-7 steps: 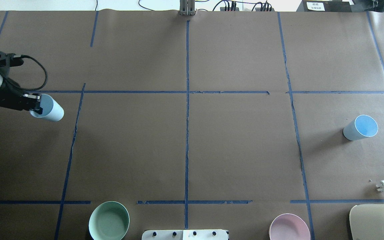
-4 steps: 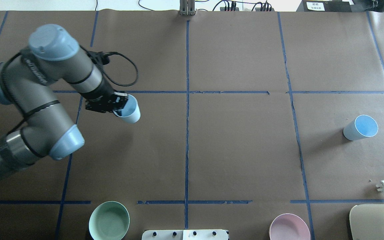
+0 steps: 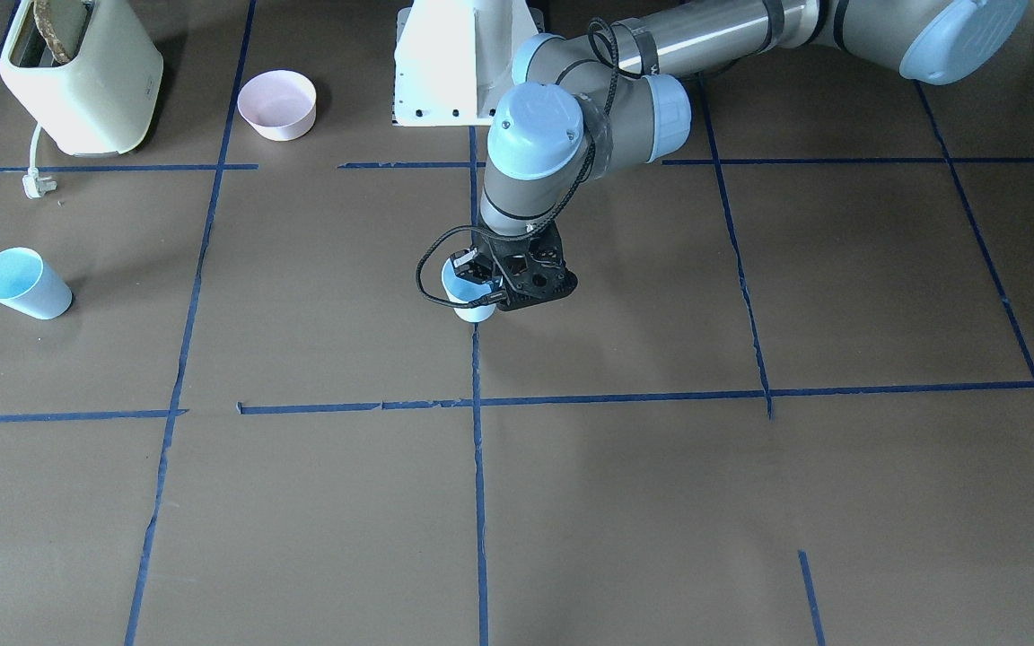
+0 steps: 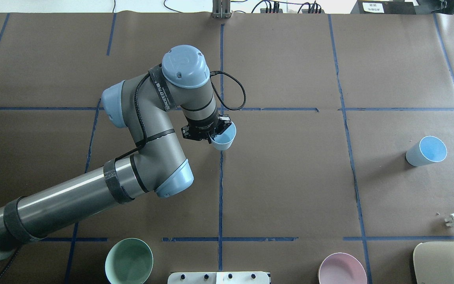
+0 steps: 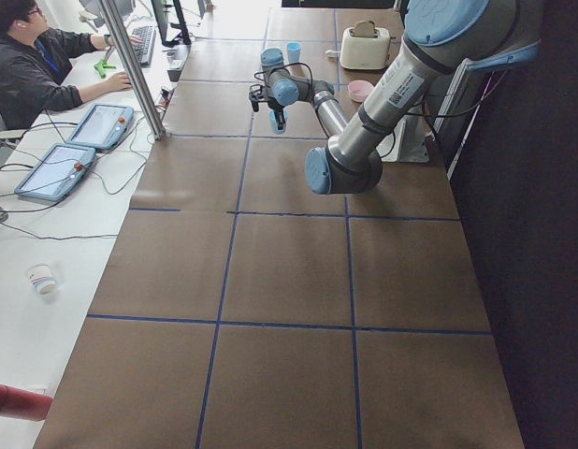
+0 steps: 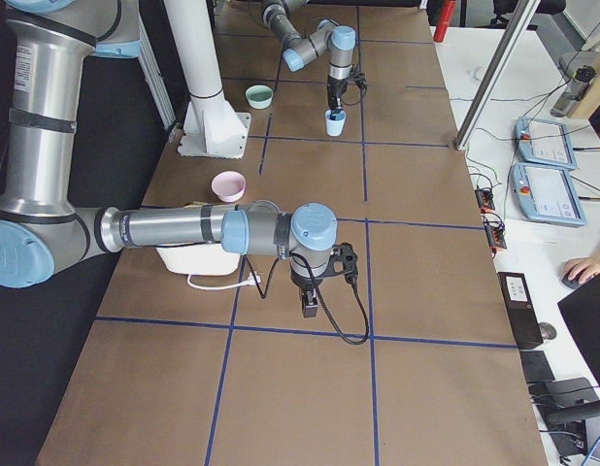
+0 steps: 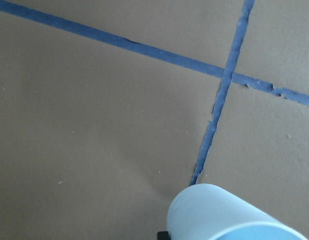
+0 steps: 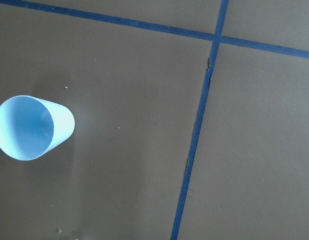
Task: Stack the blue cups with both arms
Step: 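Carry the light blue cup with the left gripper to the table center, then release the cup upright and withdraw the left gripper, then move the right gripper down onto the other light blue cup and grasp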
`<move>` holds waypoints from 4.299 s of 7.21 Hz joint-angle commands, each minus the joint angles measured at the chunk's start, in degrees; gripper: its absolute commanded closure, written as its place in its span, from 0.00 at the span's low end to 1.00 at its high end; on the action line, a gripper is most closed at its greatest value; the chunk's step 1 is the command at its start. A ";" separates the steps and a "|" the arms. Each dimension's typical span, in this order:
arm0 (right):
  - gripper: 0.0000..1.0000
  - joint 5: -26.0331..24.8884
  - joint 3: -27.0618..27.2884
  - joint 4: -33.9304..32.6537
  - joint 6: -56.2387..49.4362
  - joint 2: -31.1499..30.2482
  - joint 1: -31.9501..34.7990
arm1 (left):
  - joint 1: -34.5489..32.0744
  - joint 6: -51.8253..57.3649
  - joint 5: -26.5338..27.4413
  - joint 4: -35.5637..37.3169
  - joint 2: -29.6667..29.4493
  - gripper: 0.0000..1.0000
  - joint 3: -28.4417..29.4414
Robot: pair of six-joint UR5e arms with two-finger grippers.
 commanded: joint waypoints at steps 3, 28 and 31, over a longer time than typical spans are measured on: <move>0.00 0.02 -0.11 0.00 0.00 0.00 0.00 | 1.00 1.70 1.95 -2.39 1.31 0.00 0.26; 0.00 -7.71 -9.07 40.25 46.58 1.32 -24.16 | -60.44 93.91 -22.55 3.23 58.26 0.00 -12.92; 0.19 -7.98 -10.48 40.25 46.67 1.49 -26.10 | -60.53 93.83 -22.55 3.23 58.26 0.00 -13.27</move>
